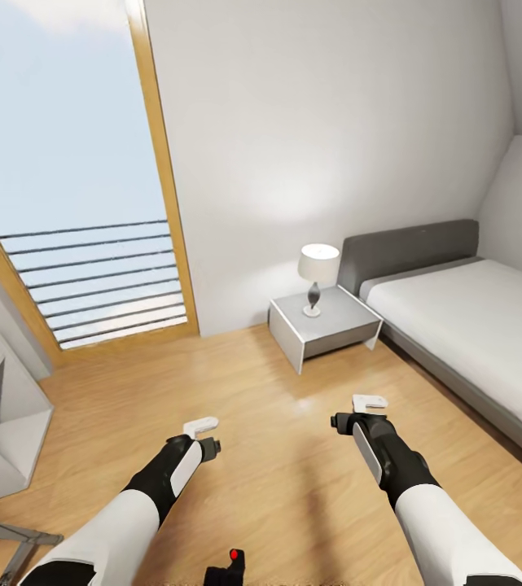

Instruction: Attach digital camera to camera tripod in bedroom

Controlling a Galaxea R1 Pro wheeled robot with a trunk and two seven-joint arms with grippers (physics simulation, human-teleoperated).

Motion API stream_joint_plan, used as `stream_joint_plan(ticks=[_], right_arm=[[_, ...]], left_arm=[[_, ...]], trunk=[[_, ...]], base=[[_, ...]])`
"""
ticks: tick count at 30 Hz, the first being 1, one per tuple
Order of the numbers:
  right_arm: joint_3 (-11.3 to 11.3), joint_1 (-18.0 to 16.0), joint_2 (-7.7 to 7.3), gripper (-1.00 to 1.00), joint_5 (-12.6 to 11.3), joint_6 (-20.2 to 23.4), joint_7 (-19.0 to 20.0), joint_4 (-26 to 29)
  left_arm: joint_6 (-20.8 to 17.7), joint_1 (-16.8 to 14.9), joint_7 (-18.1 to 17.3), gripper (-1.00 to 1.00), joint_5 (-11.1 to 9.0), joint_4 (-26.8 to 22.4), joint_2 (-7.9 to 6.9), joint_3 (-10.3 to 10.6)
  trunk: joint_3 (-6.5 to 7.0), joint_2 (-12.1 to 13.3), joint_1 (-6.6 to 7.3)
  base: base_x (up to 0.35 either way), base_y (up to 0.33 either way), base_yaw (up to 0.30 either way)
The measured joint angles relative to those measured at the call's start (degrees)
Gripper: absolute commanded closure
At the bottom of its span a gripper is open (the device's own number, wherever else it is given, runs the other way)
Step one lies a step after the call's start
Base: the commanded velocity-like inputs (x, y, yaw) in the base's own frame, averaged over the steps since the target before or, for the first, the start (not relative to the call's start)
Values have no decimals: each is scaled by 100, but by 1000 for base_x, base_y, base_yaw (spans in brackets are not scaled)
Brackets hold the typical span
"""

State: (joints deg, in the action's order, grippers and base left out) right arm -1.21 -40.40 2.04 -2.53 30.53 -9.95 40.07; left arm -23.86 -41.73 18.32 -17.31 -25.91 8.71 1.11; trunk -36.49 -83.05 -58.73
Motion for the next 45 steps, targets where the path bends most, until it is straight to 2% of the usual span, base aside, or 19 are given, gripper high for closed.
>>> stream_joint_plan(ticks=[27,29,45], right_arm=[[-1,-1,2,-100,2,-17,-16,-137],[-9,-1,-16,-100,6,-61,-16,-429],[-18,0,-69,-100,-16,-81,30,-812]], left_arm=[[0,0,8,-100,6,5,-4,2],[0,0,8,-100,2,8,-8,3],[1,-1,7,-100,7,-1,-2,5]], trunk=[[-248,0,0],[-267,0,0],[-414,0,0]], base=[[0,0,61],[0,0,36],[0,0,-33]])
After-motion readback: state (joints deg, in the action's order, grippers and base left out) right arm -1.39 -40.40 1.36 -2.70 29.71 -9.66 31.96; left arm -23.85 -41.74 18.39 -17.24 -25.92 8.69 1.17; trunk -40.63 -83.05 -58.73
